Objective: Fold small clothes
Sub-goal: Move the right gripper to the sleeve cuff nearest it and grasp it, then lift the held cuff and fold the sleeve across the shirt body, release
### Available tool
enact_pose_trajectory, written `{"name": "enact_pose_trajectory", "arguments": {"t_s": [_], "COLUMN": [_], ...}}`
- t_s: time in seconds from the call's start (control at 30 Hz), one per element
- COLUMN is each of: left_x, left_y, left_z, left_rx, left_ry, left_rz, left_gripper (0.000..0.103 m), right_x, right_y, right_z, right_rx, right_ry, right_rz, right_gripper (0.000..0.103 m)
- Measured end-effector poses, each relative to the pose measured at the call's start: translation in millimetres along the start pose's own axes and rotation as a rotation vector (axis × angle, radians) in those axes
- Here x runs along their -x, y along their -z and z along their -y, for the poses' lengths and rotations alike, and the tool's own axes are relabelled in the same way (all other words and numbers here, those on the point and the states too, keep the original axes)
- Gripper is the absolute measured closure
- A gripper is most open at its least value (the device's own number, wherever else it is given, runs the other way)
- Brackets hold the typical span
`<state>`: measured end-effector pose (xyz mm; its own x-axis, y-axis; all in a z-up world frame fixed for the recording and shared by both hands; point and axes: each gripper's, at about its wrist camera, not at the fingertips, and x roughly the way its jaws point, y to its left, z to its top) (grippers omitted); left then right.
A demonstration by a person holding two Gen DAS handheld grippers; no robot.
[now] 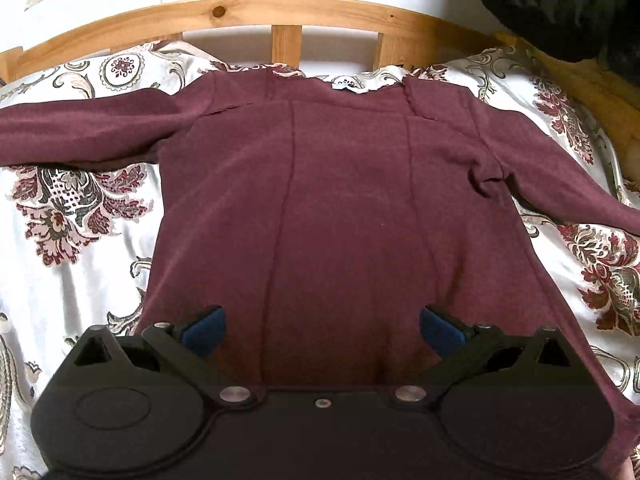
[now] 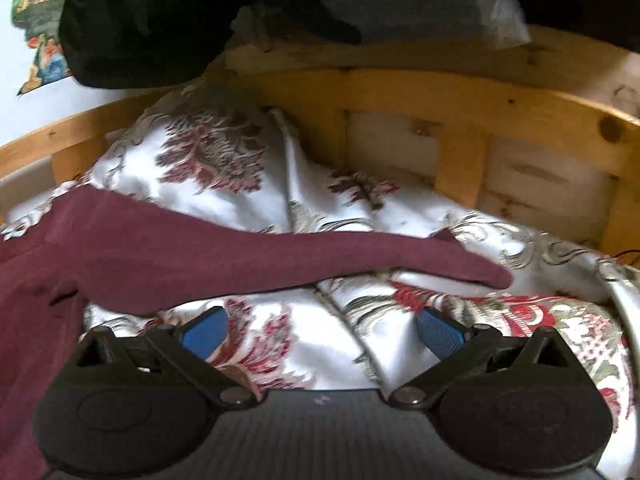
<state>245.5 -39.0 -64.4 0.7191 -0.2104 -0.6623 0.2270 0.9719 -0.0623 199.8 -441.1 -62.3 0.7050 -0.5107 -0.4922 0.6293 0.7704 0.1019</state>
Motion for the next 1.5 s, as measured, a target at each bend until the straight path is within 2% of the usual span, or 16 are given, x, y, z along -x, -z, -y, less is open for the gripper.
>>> {"name": "enact_pose_trajectory", "arguments": {"t_s": [0.13, 0.3, 0.47, 0.53, 0.7, 0.8, 0.87, 0.97, 1.0, 1.03, 1.1, 1.13, 1.23, 1.5], "left_x": [3, 6, 9, 8, 3, 0, -2, -4, -4, -4, -3, -3, -2, 3], "left_y": [0, 0, 1, 1, 3, 5, 6, 7, 7, 7, 7, 7, 6, 2], "left_z": [1, 3, 6, 7, 8, 9, 10, 12, 12, 12, 13, 13, 12, 7], "left_rx": [0.004, -0.010, -0.026, -0.033, -0.040, -0.052, -0.062, -0.068, -0.070, -0.072, -0.074, -0.073, -0.065, -0.032], "left_ry": [0.002, -0.001, 0.004, 0.008, 0.012, 0.003, -0.005, -0.013, -0.014, -0.015, -0.014, -0.014, -0.011, -0.019], "left_rz": [0.005, 0.013, 0.027, 0.024, 0.007, -0.005, -0.008, -0.016, -0.017, -0.017, -0.015, -0.013, -0.008, -0.005], "left_gripper": [0.001, 0.001, 0.001, 0.001, 0.001, 0.001, 0.001, 0.001, 0.001, 0.001, 0.001, 0.001, 0.001, 0.001], "right_x": [2, -11, -26, -29, -29, -38, -42, -48, -49, -51, -54, -55, -51, -14], "right_y": [-2, -8, -12, -14, -17, -21, -22, -23, -23, -23, -22, -21, -20, -30], "right_z": [13, 23, 33, 43, 76, 86, 84, 81, 80, 81, 88, 90, 92, 63], "right_rx": [-0.062, -0.117, -0.170, -0.237, -0.470, -0.519, -0.507, -0.471, -0.464, -0.464, -0.500, -0.515, -0.519, -0.359], "right_ry": [0.064, 0.064, 0.099, 0.076, -0.047, -0.040, -0.002, 0.070, 0.085, 0.088, 0.053, 0.041, 0.022, -0.031], "right_rz": [0.030, 0.028, 0.021, 0.016, 0.029, 0.016, 0.015, 0.013, 0.017, 0.021, 0.023, 0.023, 0.051, 0.222], "right_gripper": [0.000, 0.000, 0.000, 0.000, 0.000, 0.002, 0.008, 0.026, 0.041, 0.060, 0.079, 0.084, 0.092, 0.095]}}
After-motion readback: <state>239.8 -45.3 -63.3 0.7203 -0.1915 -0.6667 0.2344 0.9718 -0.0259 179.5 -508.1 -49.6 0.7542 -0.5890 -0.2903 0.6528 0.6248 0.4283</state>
